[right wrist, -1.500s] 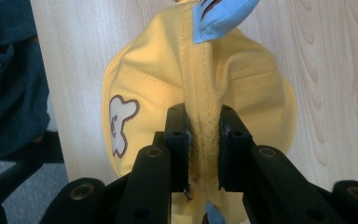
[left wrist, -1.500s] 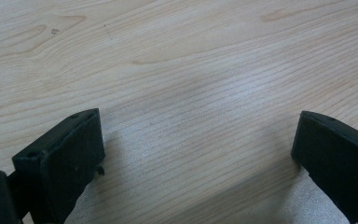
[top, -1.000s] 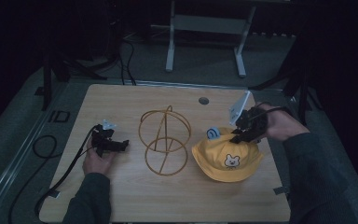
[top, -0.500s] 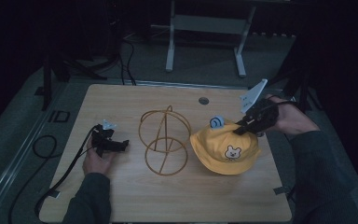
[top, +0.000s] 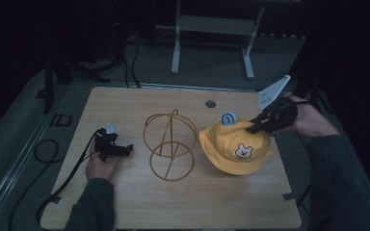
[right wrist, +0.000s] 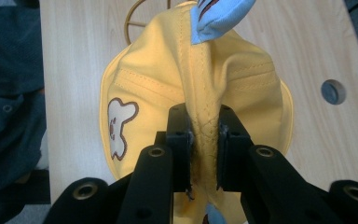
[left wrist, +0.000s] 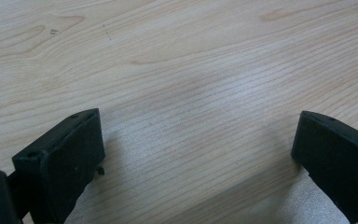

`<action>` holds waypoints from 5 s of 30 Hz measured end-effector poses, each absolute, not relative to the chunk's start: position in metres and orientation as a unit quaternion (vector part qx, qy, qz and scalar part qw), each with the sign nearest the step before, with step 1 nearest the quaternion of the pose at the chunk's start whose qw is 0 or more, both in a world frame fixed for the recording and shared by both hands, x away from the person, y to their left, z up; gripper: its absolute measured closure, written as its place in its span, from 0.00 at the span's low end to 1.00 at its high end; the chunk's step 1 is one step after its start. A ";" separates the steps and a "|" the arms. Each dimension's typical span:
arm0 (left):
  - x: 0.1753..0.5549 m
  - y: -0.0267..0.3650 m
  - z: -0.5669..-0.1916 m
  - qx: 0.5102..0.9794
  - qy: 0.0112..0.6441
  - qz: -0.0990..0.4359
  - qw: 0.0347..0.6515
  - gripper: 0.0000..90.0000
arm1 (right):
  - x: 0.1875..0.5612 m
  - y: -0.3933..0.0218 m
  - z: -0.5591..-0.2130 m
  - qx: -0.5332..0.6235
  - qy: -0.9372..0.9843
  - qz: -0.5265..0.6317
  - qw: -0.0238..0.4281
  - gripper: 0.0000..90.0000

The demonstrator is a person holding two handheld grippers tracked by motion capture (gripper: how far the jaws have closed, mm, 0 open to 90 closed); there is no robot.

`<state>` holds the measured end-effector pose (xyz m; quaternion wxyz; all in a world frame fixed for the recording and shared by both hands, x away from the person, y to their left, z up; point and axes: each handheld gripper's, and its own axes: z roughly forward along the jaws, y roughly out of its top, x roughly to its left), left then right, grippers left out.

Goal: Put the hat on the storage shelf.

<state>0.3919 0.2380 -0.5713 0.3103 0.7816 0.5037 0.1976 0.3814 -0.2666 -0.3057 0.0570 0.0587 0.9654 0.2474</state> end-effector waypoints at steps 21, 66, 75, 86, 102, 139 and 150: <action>0.392 0.238 -0.571 0.781 0.503 0.199 0.311 0.02 | 0.381 -0.286 -0.285 0.078 0.939 0.325 0.084 0.88; 0.392 0.237 -0.572 0.781 0.502 0.199 0.313 0.02 | 0.387 -0.234 -0.248 0.037 0.924 0.368 0.099 0.89; 0.392 0.237 -0.572 0.782 0.501 0.199 0.313 0.02 | 0.389 -0.221 -0.245 0.032 0.925 0.365 0.100 0.89; 0.392 0.237 -0.572 0.783 0.500 0.198 0.313 0.02 | 0.390 -0.213 -0.241 0.032 0.925 0.365 0.102 0.89; 0.392 0.237 -0.572 0.783 0.500 0.198 0.313 0.02 | 0.392 -0.199 -0.239 0.026 0.928 0.358 0.100 0.89; 0.392 0.237 -0.572 0.782 0.501 0.198 0.314 0.02 | 0.398 -0.142 -0.237 -0.003 0.944 0.319 0.090 0.88; 0.392 0.237 -0.572 0.782 0.500 0.198 0.314 0.02 | 0.398 -0.125 -0.236 -0.009 0.950 0.300 0.088 0.88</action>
